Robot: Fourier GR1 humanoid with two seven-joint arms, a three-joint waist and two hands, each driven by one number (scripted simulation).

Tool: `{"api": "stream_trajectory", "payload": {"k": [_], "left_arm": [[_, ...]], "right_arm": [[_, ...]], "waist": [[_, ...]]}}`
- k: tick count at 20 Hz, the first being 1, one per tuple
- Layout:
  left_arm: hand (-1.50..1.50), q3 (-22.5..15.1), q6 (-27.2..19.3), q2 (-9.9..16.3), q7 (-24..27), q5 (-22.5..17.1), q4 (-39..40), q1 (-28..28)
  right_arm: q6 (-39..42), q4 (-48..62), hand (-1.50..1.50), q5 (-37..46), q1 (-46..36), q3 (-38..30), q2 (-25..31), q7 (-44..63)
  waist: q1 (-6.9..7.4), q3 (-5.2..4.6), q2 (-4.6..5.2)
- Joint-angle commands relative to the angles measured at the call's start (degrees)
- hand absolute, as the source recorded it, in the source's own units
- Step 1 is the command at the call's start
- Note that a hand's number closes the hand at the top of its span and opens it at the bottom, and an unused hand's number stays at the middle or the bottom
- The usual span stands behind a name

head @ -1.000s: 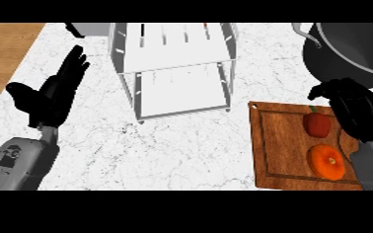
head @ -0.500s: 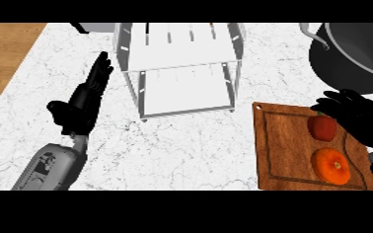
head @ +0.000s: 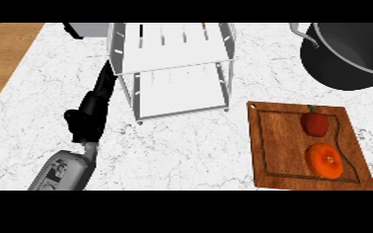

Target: Pick the squash from the cutting board and place it in the tiered basket

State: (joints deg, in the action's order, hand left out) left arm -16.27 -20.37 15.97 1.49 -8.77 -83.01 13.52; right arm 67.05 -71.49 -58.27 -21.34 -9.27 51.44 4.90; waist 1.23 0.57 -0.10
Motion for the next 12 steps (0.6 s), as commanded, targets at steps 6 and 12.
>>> {"api": "stream_trajectory", "payload": {"k": [6, 12], "left_arm": [[0.0, -0.41, -1.61, -0.23, -0.2, 1.09, -1.8, -1.96], [0.0, -1.14, -2.56, -1.17, -0.85, 2.14, -1.86, -1.75]], "right_arm": [[15.59, -18.42, -1.5, 15.13, -6.05, -11.26, 4.47, -1.44], [18.11, -29.42, -1.5, 23.45, -2.01, -15.41, -1.12, -2.31]], "waist": [[-0.77, 0.17, -0.33], [-1.41, 0.12, 0.36]]}}
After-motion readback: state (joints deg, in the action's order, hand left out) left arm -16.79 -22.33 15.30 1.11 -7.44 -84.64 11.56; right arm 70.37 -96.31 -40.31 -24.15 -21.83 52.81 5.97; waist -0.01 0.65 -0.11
